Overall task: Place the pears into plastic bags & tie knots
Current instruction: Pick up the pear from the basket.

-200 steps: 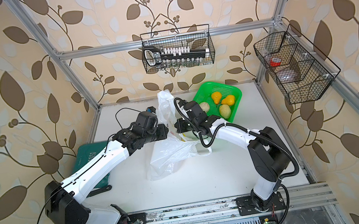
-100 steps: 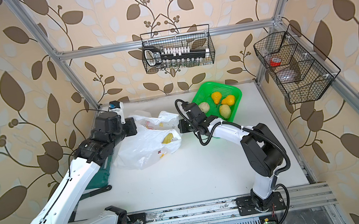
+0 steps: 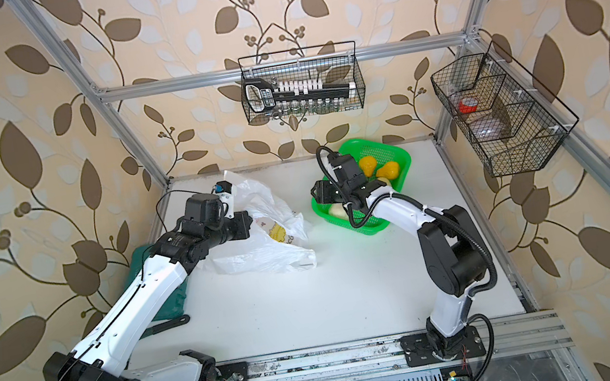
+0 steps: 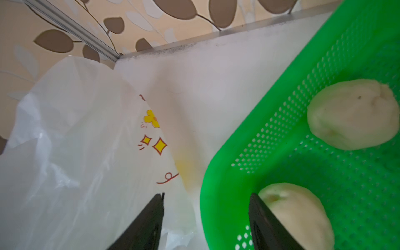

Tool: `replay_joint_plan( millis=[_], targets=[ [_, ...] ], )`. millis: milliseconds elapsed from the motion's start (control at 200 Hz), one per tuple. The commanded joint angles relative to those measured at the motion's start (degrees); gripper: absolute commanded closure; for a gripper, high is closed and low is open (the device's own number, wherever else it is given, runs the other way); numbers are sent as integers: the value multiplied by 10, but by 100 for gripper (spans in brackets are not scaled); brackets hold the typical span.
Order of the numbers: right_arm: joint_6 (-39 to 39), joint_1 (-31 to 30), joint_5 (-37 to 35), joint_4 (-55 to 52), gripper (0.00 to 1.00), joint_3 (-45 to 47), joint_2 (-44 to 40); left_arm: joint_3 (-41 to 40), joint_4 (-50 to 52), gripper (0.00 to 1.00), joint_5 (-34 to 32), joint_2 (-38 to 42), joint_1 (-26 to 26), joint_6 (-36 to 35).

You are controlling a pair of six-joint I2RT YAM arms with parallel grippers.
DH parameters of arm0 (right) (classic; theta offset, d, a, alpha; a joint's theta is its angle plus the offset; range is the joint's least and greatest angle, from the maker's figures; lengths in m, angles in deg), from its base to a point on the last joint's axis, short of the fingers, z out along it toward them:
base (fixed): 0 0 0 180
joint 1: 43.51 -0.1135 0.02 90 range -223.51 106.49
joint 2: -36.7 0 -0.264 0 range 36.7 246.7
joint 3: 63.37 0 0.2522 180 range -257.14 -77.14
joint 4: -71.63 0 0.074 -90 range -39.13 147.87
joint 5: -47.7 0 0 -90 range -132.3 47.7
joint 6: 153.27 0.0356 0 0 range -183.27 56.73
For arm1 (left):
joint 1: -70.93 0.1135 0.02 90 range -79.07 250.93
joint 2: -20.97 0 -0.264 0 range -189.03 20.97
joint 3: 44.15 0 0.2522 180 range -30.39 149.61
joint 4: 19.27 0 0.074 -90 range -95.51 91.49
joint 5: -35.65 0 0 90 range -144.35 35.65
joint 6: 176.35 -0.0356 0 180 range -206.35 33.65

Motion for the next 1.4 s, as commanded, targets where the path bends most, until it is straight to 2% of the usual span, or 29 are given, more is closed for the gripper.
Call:
replay_joint_plan(
  millis=[0, 145, 240, 300, 460, 680, 905, 960, 1040, 1175, 1395],
  targets=[
    [-13, -5, 6, -36, 38, 11, 19, 27, 16, 100, 41, -4, 0, 41],
    [-1, -5, 26, -34, 38, 67, -20, 35, 19, 100, 59, 12, 0, 72],
    [0, 0, -15, -31, 37, 79, -50, 49, 34, 100, 71, 14, 0, 88],
    [-2, 11, -42, -44, 30, 64, -51, 56, 39, 100, 81, 12, 0, 96],
    [-26, 33, -65, -88, 19, 9, -6, 54, 43, 100, 91, 5, 0, 111],
    [-58, 36, -90, -127, 18, -30, 68, 40, 44, 100, 103, -2, 0, 115],
    [-58, 32, -56, -117, 18, -31, 115, 31, 39, 100, 120, -18, -1, 117],
    [-58, 32, -55, -116, 20, -36, 125, 29, 36, 100, 125, -23, -1, 118],
    [-62, 32, -54, -117, 30, -42, 131, 26, 32, 100, 129, -27, -1, 122],
    [-58, 34, -53, -110, 53, -17, 79, 25, 31, 100, 131, -34, -1, 127],
    [-26, 32, -37, -91, 56, 85, -115, 23, 31, 100, 125, -32, -1, 128]
  ],
)
